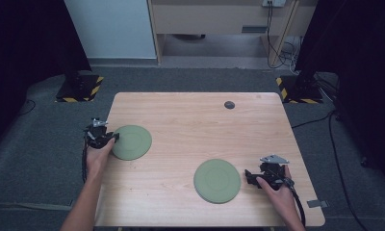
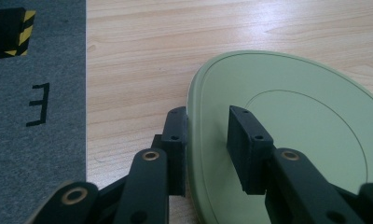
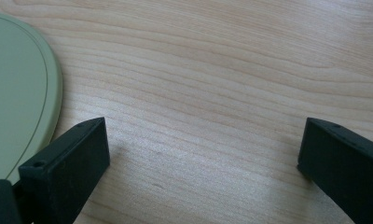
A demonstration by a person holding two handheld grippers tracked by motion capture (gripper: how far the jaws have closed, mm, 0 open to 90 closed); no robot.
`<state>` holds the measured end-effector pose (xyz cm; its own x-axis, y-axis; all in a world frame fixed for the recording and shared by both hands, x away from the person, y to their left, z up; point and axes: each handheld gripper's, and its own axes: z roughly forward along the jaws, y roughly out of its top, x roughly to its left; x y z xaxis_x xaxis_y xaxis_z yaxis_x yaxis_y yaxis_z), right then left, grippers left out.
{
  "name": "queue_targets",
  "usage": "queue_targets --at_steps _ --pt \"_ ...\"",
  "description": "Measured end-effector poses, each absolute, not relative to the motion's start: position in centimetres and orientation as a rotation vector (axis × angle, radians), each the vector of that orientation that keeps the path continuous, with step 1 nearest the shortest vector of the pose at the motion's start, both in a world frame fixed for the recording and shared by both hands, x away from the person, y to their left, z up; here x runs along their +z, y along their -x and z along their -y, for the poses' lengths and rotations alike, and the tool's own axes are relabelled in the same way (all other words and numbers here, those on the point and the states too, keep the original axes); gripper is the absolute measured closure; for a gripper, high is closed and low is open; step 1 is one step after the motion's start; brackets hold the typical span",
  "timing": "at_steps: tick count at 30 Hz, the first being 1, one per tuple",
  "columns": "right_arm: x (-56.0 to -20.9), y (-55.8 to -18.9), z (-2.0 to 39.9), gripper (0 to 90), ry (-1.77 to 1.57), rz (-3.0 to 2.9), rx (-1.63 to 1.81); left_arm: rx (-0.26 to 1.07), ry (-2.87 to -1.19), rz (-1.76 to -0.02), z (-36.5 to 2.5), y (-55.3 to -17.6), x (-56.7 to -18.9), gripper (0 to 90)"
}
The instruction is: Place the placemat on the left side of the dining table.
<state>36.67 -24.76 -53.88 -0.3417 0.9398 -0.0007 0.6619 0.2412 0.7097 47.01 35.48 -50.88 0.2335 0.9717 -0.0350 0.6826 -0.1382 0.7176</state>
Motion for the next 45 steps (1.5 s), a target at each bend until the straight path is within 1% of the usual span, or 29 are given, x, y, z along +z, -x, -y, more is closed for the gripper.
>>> queue_targets --at_steps 4,7,9,11,13,16,20,24,26,29,30,36,45 --pt "-53.9 -36.7 24.8 2.2 -1.463 -2.089 0.871 0.601 -1.886 -1.538 -35.4 -47.2 -51.0 66.8" --pt "-53.9 -36.7 24.8 2.2 -1.464 -2.089 0.871 0.636 -1.917 -1.541 -35.3 -47.4 -51.0 64.8" --pt "-53.9 -36.7 24.8 2.2 -1.464 -2.089 0.871 0.641 -1.901 -1.533 -35.2 -47.4 -50.9 63.9" --pt "-53.9 -36.7 24.8 2.2 -1.464 -2.089 0.871 0.657 -1.907 -1.53 -35.1 -47.4 -50.7 60.4" --pt "-53.9 -36.7 24.8 2.2 -1.463 -2.089 0.871 0.656 -1.909 -1.527 -35.0 -47.5 -50.5 59.4" --pt "-53.9 -36.7 24.8 2.2 -1.464 -2.089 0.871 0.672 -1.9 -1.522 -34.9 -47.5 -50.3 54.2" --pt "-53.9 -36.7 24.8 2.2 -1.463 -2.089 0.871 0.693 -1.918 -1.513 -34.5 -47.8 -50.0 40.7" --pt "-53.9 -36.7 24.8 2.2 -1.463 -2.089 0.871 0.683 -1.92 -1.497 -33.9 -48.0 -49.7 27.3" --pt "-53.9 -36.7 24.8 2.2 -1.464 -2.089 0.871 0.666 -1.936 -1.493 -33.5 -48.2 -49.6 17.3" --pt "-53.9 -36.7 24.8 2.2 -1.464 -2.089 0.87 0.654 -1.918 -1.497 -33.1 -48.3 -49.4 9.3" --pt "-53.9 -36.7 24.8 2.2 -1.464 -2.089 0.871 0.632 -1.921 -1.5 -33.0 -48.4 -49.4 5.7" --pt "-53.9 -36.6 24.8 2.2 -1.468 -2.088 0.868 0.572 -1.936 -1.487 -32.2 -48.4 -49.5 3.1" --pt "-53.9 -36.6 24.8 2.0 -1.469 -2.088 0.867 0.551 -1.964 -1.496 -30.8 -47.9 -49.3 3.6"
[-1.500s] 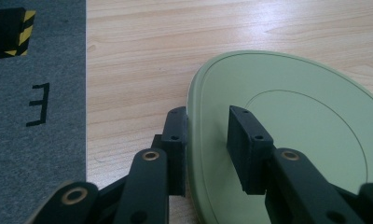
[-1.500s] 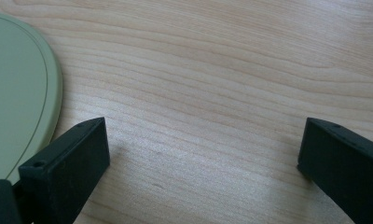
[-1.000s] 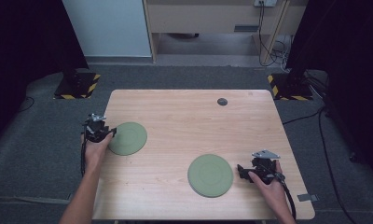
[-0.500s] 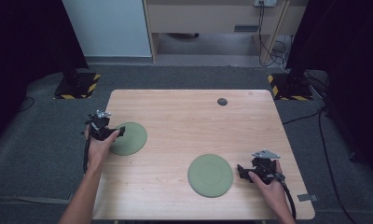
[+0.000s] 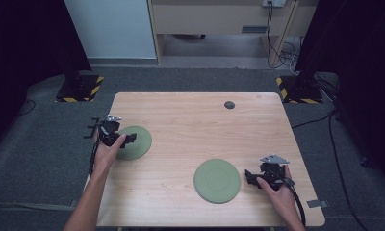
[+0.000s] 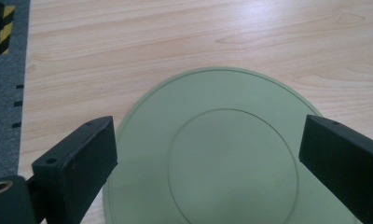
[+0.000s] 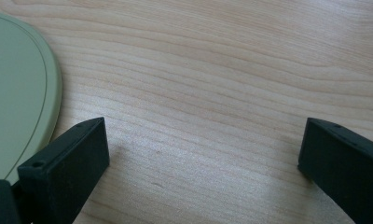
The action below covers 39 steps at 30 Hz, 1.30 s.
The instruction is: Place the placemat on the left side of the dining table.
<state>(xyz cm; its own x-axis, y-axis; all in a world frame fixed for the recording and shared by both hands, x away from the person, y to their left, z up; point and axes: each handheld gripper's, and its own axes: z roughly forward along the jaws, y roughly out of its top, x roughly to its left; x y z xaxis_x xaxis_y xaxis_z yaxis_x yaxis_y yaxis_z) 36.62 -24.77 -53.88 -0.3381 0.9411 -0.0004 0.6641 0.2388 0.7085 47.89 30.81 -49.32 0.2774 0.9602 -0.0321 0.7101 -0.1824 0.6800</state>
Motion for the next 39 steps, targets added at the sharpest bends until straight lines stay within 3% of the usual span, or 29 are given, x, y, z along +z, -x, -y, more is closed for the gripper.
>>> queue_targets --at_steps 16,39 --pt "-53.9 -36.7 24.8 1.6 -1.461 -2.094 0.869 0.553 -1.984 -1.384 -27.2 -43.9 -48.4 4.5" --pt "-53.9 -36.6 24.8 1.6 -1.463 -2.094 0.867 0.506 -1.993 -1.273 -25.5 -39.3 -49.2 4.5"
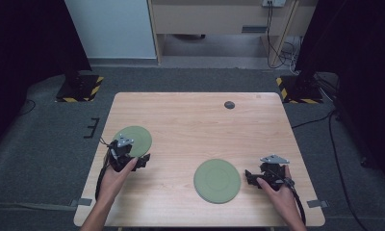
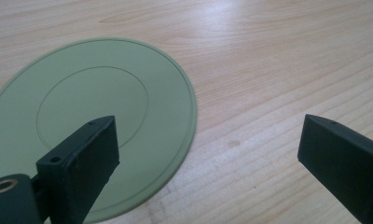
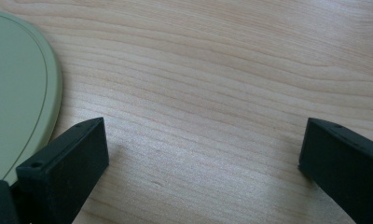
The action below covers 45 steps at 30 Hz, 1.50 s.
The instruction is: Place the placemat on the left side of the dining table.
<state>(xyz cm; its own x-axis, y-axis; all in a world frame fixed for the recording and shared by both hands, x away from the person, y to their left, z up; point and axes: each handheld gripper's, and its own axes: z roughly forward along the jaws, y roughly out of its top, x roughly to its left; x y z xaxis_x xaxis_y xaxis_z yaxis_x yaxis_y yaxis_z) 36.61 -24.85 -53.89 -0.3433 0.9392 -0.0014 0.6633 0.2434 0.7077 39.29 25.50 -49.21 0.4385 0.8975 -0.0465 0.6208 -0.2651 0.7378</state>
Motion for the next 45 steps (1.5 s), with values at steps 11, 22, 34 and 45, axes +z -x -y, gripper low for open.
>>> queue_targets --at_steps 11,22,34,45 --pt "-53.9 -36.6 24.8 1.6 -1.464 -2.094 0.867 0.486 -2.012 -1.214 -24.1 -37.6 -49.3 4.6" --pt "-53.9 -36.6 24.8 1.6 -1.465 -2.092 0.868 0.469 -2.058 -1.152 -22.4 -36.3 -49.9 4.2" --pt "-53.9 -36.6 24.9 1.2 -1.467 -2.092 0.867 0.443 -2.099 -1.085 -20.2 -35.5 -50.1 4.1" --pt "-53.9 -36.6 24.9 1.2 -1.464 -2.095 0.869 0.431 -2.128 -1.049 -18.6 -35.4 -50.4 4.0"
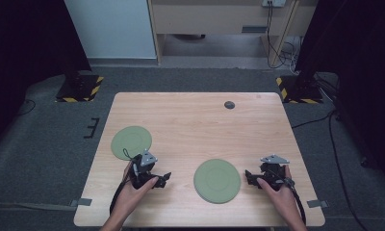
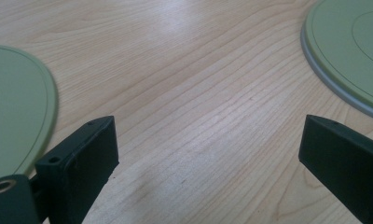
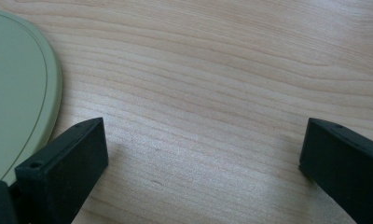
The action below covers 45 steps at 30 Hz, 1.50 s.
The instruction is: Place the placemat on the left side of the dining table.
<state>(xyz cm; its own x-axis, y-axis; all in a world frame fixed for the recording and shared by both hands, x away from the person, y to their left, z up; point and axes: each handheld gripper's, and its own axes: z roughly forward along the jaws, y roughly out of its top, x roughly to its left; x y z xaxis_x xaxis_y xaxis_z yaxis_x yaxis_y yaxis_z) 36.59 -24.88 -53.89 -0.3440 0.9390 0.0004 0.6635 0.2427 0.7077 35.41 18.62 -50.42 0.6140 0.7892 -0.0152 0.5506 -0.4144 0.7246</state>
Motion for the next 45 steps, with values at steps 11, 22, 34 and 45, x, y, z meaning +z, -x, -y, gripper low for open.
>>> queue_targets --at_steps 11,22,34,45 --pt "-53.9 -36.6 24.9 1.1 -1.462 -2.097 0.869 0.42 -2.149 -1.032 -17.4 -35.9 -50.7 3.9" --pt "-53.9 -36.6 25.0 0.8 -1.459 -2.101 0.869 0.392 -2.175 -1.008 -14.6 -37.2 -51.5 3.8" --pt "-53.9 -36.6 25.2 0.7 -1.464 -2.1 0.87 0.384 -2.186 -1.027 -13.0 -38.8 -52.5 3.7" --pt "-53.9 -36.6 25.2 0.7 -1.463 -2.099 0.868 0.401 -2.177 -1.048 -12.5 -39.6 -53.5 3.4"
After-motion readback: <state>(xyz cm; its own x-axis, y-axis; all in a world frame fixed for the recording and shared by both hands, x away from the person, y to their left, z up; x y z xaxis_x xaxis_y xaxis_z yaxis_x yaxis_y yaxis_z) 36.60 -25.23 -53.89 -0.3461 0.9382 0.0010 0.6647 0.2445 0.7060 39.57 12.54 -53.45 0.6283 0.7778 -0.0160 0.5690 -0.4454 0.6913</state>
